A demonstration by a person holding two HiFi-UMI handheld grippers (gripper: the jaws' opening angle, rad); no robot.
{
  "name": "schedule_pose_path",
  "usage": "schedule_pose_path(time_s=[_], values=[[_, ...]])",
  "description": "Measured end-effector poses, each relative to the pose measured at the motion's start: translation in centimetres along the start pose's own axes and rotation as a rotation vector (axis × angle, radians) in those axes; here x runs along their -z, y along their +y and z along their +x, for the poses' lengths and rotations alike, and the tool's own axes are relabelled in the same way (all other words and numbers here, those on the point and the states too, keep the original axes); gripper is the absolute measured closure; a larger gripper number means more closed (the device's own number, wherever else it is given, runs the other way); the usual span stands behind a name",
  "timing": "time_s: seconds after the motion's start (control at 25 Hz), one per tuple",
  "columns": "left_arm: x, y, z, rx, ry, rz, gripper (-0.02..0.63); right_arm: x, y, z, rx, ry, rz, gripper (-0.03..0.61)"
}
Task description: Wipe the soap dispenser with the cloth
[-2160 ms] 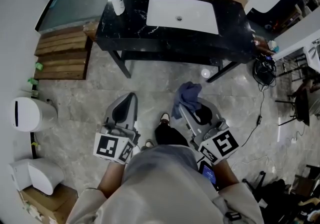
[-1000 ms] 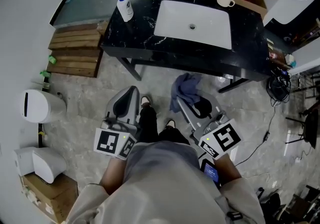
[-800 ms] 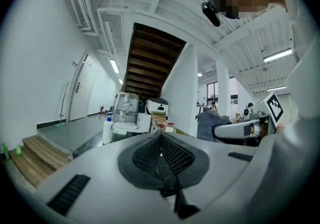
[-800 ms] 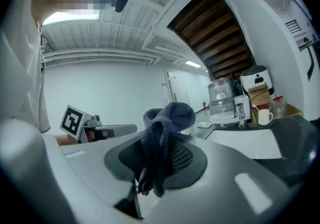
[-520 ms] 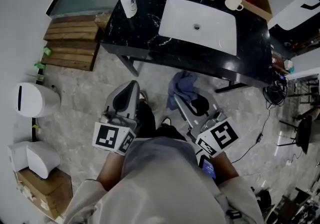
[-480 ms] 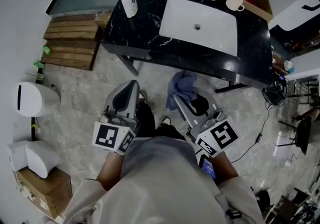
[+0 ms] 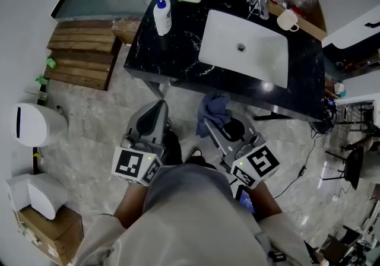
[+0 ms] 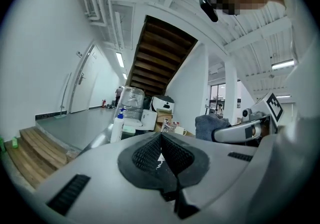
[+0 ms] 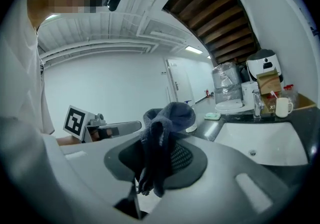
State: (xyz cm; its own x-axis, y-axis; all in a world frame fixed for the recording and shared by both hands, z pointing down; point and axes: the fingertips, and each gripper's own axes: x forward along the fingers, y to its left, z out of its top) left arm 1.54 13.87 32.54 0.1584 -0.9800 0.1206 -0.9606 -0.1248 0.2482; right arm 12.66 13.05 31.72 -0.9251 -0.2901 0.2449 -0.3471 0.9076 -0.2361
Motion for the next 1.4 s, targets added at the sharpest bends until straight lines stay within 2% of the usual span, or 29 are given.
schedule_pose_path(time_s=[0.2,0.76,1.0,1.4], values=[[-0.9,3.0,1.9,0.033,-0.002,-0.009,0.607,-0.2,-0.9,3.8,0.014,0.047,0.031,0.505],[-4.5,11.0,3.7,0.094,-0.048,0.002,0.606,-4.9,0.3,12.0,0.027,0.018,-0.032,0.505],[-6.0,12.1,4.4,0.110,-0.064,0.021,0.606,-7.1,-0.6,13.2,0.048,-0.023,-0.056,0.505],[-6.6,13.4,9.6,0.111,-0.016,0.065,0.606,-9.5,-5.2,15.1,0.073,-0.102,-0.037,0.505]])
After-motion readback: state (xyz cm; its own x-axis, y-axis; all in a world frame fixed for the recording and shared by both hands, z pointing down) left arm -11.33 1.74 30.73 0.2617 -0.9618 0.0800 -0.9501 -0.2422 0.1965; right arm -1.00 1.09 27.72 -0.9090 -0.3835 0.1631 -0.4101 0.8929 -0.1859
